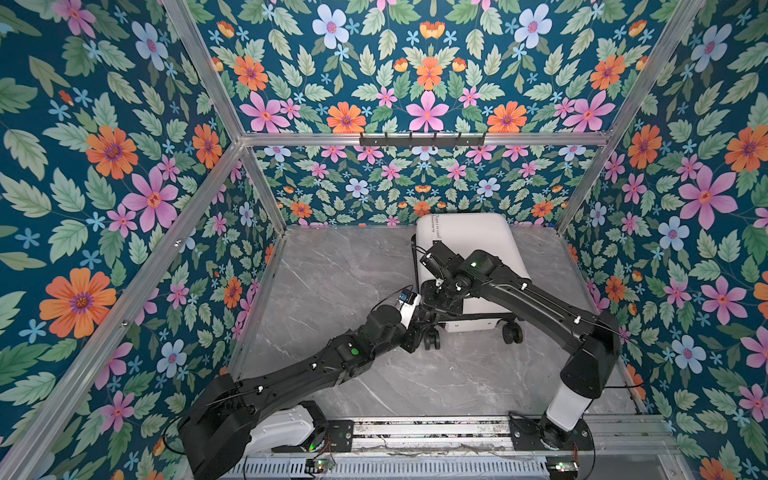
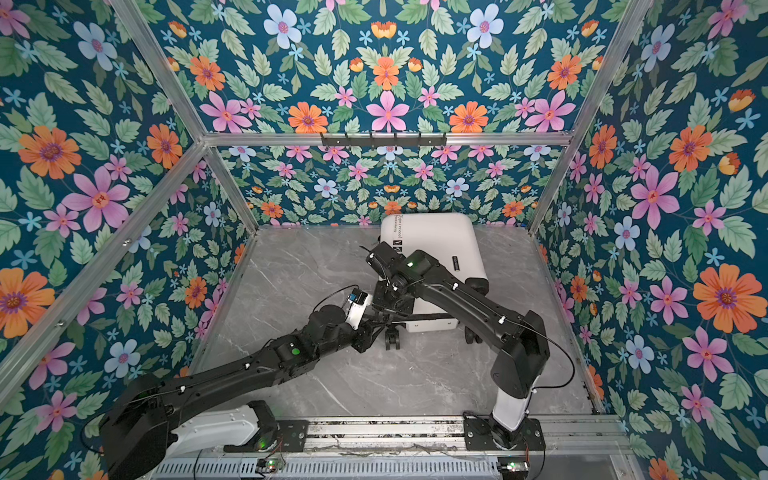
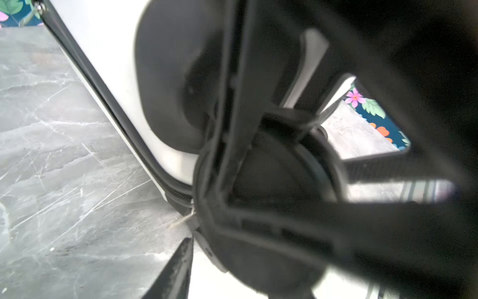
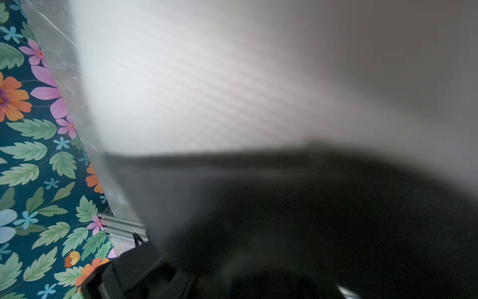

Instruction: Pack the luggage

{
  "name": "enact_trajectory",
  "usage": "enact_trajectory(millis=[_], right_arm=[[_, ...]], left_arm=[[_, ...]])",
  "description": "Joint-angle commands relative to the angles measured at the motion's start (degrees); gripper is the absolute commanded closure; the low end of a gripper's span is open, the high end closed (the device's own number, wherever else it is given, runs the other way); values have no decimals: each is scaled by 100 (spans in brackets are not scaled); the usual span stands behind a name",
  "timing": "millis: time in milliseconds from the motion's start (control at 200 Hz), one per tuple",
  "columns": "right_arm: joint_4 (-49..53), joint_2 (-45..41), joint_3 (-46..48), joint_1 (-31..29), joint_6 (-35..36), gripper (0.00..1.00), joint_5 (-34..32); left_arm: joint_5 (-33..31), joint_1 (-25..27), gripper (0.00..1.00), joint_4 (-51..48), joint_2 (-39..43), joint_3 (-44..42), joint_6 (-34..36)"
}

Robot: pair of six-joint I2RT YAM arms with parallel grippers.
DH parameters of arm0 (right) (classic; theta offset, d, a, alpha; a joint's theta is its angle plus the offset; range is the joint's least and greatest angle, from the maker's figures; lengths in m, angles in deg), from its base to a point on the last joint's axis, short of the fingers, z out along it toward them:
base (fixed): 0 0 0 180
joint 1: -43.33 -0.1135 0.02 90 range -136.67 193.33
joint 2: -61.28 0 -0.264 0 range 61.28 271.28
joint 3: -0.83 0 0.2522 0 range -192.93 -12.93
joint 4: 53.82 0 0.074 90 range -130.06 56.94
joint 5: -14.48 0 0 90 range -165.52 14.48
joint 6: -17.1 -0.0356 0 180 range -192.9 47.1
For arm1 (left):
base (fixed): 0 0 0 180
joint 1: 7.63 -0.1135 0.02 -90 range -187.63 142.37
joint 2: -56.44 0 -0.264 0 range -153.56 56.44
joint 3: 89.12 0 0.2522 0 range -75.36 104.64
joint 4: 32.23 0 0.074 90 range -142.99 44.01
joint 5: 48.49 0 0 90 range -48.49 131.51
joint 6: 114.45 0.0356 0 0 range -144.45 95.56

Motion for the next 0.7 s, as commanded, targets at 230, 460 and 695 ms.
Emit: enact_trajectory(millis=[230,460,695], right_arm=[[-155,-299,299,-3,-220,35,-125],[-172,-248,383,14,-211,32,-56],[-156,-303,421,36,-268,37,-43]], left_arm=[[-477,-28,54,-16,-49,-413,151],[-193,-28,64,921,-539,-643,437],[-300,-85,63,1962,-783,-789,600]])
